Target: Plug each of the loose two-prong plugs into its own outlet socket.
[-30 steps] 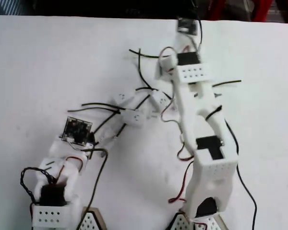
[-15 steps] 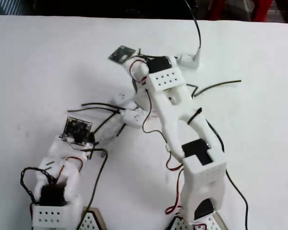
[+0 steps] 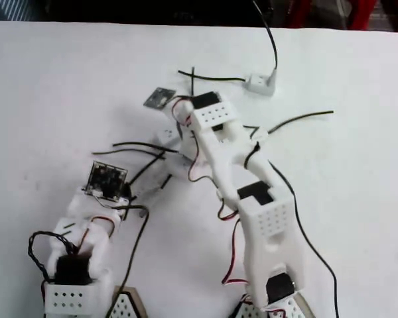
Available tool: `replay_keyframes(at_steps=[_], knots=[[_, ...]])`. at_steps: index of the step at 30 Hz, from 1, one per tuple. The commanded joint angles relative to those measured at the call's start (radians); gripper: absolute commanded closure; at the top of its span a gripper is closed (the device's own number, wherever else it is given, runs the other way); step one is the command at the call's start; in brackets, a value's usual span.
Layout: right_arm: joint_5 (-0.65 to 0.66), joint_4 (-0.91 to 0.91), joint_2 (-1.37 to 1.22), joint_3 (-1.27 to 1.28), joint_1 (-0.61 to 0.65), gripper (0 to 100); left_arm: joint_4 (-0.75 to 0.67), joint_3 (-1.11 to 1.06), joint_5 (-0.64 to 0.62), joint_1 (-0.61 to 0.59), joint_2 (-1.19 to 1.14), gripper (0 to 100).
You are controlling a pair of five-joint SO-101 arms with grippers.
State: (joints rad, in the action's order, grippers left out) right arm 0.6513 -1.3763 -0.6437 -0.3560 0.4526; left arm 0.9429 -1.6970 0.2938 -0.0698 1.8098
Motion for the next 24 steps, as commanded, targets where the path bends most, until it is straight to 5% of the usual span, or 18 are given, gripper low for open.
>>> replay_keyframes(at_steps=[1, 8, 12, 24], knots=[[0.006, -0.045, -0.002, -0.026, 0.044, 83.7, -0.017, 0.005, 0.006, -0.012, 0.008, 83], [0.006, -0.076, -0.056, -0.026, 0.036, 84.5, -0.017, 0.005, 0.006, -0.012, 0.008, 83], [0.009, -0.077, -0.074, -0.026, 0.019, 98.1, -0.017, 0.005, 0.006, -0.012, 0.008, 83], [0.006, -0.338, 0.147, -0.114, -0.031, 98.1, -0.017, 0.005, 0.006, -0.012, 0.008, 83]])
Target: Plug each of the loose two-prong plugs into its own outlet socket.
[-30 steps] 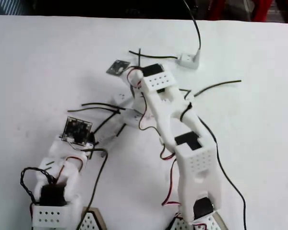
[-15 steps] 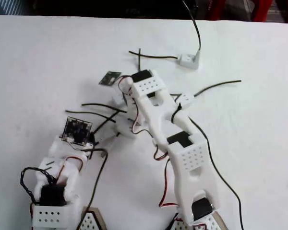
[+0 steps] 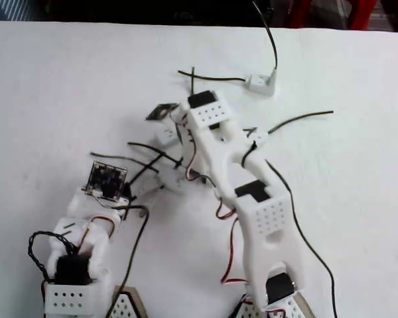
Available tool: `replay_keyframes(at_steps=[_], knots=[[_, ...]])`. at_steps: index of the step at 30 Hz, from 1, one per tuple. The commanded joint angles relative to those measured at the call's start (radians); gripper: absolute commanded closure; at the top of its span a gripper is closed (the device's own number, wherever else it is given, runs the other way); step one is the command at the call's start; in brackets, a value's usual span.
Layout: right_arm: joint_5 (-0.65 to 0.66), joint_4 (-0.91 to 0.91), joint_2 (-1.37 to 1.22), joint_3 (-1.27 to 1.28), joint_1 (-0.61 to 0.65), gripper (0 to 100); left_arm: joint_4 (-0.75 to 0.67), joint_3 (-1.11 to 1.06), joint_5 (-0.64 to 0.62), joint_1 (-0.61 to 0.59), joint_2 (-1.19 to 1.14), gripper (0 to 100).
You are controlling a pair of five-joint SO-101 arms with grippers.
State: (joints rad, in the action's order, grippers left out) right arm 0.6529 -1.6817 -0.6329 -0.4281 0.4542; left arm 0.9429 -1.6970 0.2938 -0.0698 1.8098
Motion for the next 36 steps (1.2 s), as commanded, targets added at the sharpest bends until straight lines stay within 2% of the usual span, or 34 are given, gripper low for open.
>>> replay_keyframes(at_steps=[1, 10, 15, 20, 24, 29, 36], knots=[[0.006, -0.033, 0.165, -0.040, -0.050, 98.1, -0.017, 0.005, 0.006, -0.012, 0.008, 83], [0.008, -0.031, 0.348, -0.040, -0.236, 98.1, -0.017, 0.005, 0.006, -0.012, 0.008, 83], [0.005, -0.030, 0.337, -0.021, -0.346, 98.1, -0.017, 0.005, 0.006, -0.012, 0.008, 83], [0.005, -0.015, 0.246, 0.041, -0.406, 98.1, -0.017, 0.005, 0.006, -0.012, 0.008, 83], [0.011, -0.012, 0.179, 0.044, -0.423, 97.1, -0.017, 0.005, 0.006, -0.012, 0.008, 83], [0.011, -0.035, 0.189, 0.046, -0.421, 82.3, -0.017, 0.005, 0.006, -0.012, 0.008, 83], [0.012, -0.036, 0.254, 0.140, -0.418, 81.9, -0.017, 0.005, 0.006, -0.012, 0.008, 83]])
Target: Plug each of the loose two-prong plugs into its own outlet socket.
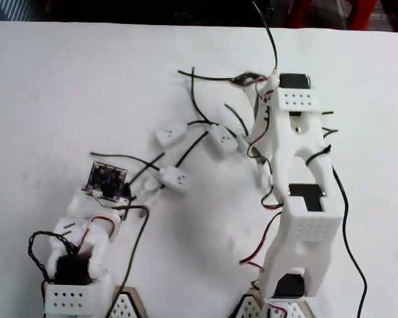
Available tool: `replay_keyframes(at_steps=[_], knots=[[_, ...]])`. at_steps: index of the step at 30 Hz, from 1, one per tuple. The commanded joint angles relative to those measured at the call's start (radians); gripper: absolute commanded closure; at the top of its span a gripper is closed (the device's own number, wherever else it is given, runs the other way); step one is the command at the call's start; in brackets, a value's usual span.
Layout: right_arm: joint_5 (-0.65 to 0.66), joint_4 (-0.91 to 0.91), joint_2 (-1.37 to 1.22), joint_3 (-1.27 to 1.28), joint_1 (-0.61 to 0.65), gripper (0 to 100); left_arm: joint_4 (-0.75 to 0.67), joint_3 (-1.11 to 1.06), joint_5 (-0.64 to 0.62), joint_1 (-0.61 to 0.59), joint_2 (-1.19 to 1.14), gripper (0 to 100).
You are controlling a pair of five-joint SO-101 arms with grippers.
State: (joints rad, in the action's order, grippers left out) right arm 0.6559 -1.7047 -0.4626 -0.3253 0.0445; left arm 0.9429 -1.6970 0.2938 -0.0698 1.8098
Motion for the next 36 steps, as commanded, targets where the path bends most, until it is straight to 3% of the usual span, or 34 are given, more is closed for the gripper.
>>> replay_keyframes(at_steps=[1, 5, 12, 31, 36], knots=[[0.009, -0.013, 0.090, 0.066, -0.007, 81.9, -0.017, 0.005, 0.006, -0.012, 0.008, 83], [0.011, 0.008, 0.101, 0.178, 0.002, 81.9, -0.017, 0.005, 0.006, -0.012, 0.008, 83], [0.011, 0.197, 0.096, 0.284, -0.035, 81.9, -0.015, 0.005, 0.006, -0.012, 0.008, 83], [0.005, 0.280, 0.007, 0.338, -0.038, 81.9, -0.015, 0.005, 0.006, -0.012, 0.008, 83], [0.008, 0.280, -0.022, 0.331, -0.016, 90.0, -0.015, 0.005, 0.006, -0.012, 0.008, 83]])
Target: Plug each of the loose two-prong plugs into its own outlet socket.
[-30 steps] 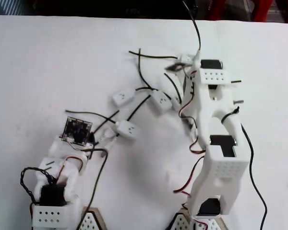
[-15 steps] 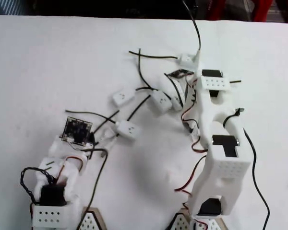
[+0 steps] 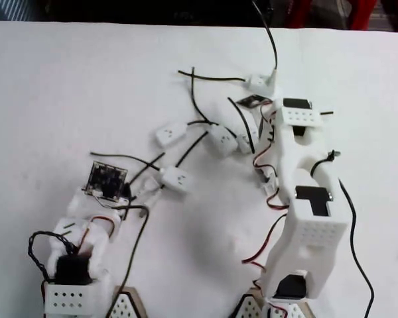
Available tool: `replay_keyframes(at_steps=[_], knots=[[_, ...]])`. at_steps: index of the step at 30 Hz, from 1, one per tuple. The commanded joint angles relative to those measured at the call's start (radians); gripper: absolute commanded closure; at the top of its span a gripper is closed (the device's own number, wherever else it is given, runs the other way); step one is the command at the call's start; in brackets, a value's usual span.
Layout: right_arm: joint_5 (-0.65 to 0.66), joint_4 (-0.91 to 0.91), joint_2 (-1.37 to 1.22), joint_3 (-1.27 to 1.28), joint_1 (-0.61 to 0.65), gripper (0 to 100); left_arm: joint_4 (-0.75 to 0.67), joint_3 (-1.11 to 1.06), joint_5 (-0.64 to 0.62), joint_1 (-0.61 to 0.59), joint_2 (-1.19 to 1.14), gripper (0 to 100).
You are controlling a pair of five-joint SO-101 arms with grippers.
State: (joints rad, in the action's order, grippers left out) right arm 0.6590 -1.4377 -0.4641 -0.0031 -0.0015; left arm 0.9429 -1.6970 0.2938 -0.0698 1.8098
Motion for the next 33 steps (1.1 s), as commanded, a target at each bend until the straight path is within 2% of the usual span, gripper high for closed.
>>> replay_keyframes(at_steps=[1, 8, 15, 22, 28, 33], knots=[[0.005, 0.012, -0.021, 0.009, 0.036, 91.3, -0.015, 0.005, 0.006, -0.012, 0.008, 83], [-0.002, -0.048, -0.028, 0.012, 0.079, 87.3, -0.015, 0.005, 0.006, -0.012, 0.008, 83], [-0.002, -0.045, -0.030, 0.011, 0.077, 87.3, -0.015, 0.005, 0.006, -0.012, 0.008, 83], [0.003, -0.050, -0.005, 0.011, 0.082, 98.1, -0.015, 0.005, 0.006, -0.012, 0.008, 83], [0.005, -0.116, 0.048, 0.009, 0.087, 97.2, -0.015, 0.005, 0.006, -0.012, 0.008, 83], [0.005, -0.151, 0.039, 0.014, 0.084, 88.5, -0.015, 0.005, 0.006, -0.012, 0.008, 83]])
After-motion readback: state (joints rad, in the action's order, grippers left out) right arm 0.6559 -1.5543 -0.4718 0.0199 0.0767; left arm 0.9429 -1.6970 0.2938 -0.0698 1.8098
